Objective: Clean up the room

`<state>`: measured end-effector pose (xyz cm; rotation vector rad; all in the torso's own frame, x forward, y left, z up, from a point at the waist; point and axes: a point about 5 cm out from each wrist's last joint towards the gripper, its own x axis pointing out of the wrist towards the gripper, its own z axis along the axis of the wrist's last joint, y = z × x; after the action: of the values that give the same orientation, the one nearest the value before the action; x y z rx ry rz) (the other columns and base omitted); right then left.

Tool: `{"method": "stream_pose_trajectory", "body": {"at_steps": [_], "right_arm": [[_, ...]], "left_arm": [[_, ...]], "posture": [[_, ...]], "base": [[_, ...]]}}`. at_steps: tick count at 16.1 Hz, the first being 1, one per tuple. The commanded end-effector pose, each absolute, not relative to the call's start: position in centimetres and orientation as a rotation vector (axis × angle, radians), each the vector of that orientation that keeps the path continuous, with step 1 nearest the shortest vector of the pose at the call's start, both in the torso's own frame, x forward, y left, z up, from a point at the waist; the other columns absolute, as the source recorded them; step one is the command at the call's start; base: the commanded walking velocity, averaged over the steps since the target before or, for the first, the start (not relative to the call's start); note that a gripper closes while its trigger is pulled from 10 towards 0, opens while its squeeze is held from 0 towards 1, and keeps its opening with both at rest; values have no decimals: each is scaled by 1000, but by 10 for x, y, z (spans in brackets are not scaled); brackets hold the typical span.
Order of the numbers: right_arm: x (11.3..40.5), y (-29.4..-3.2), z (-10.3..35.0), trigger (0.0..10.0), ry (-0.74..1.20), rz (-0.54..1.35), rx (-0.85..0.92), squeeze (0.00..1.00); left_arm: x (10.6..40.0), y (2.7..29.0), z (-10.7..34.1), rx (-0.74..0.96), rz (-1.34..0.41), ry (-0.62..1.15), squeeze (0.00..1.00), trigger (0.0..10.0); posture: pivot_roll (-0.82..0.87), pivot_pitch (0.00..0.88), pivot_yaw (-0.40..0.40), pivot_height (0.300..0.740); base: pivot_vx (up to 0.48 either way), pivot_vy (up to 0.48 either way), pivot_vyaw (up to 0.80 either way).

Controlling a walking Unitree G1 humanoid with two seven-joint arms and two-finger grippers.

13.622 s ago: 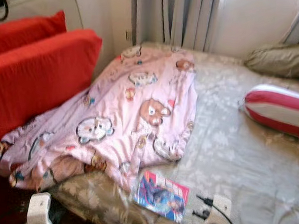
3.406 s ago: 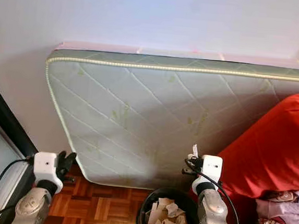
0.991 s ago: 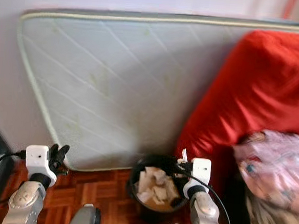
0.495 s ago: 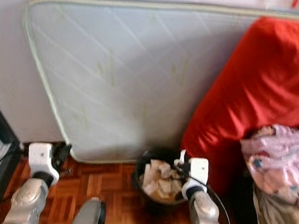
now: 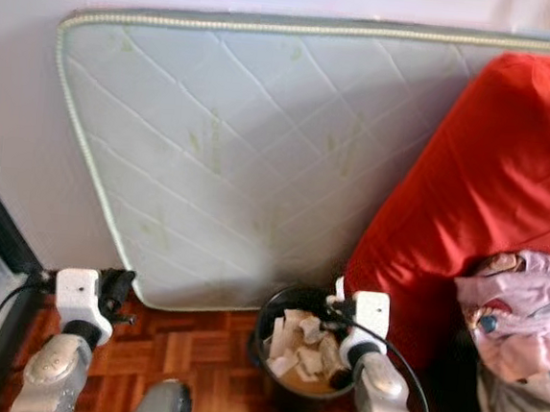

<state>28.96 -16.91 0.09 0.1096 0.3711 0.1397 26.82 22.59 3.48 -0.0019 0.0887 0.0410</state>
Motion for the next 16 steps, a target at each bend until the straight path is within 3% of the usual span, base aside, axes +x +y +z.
{"method": "stream_pose_trajectory", "body": {"at_steps": [1, 6, 14, 16], "right_arm": [[292, -170, 3, 10000, 370, 133, 110, 0], [296, -163, 5, 10000, 377, 165, 98, 0], [310, -141, 12, 10000, 467, 248, 82, 0], [312, -146, 11, 10000, 495, 218, 102, 0]], "left_arm": [[272, 224, 40, -14, 39, 72, 0, 10000], [271, 225, 43, -15, 34, 60, 0, 10000], [269, 222, 63, -63, 7, 18, 0, 10000], [266, 219, 67, -69, 4, 9, 0, 10000]], "posture": [[116, 0, -39, 609], [119, 0, -37, 609], [170, 0, -57, 609], [195, 35, -71, 609]], "base": [[341, 0, 0], [337, 0, 0], [0, 0, 0], [0, 0, 0]]}}
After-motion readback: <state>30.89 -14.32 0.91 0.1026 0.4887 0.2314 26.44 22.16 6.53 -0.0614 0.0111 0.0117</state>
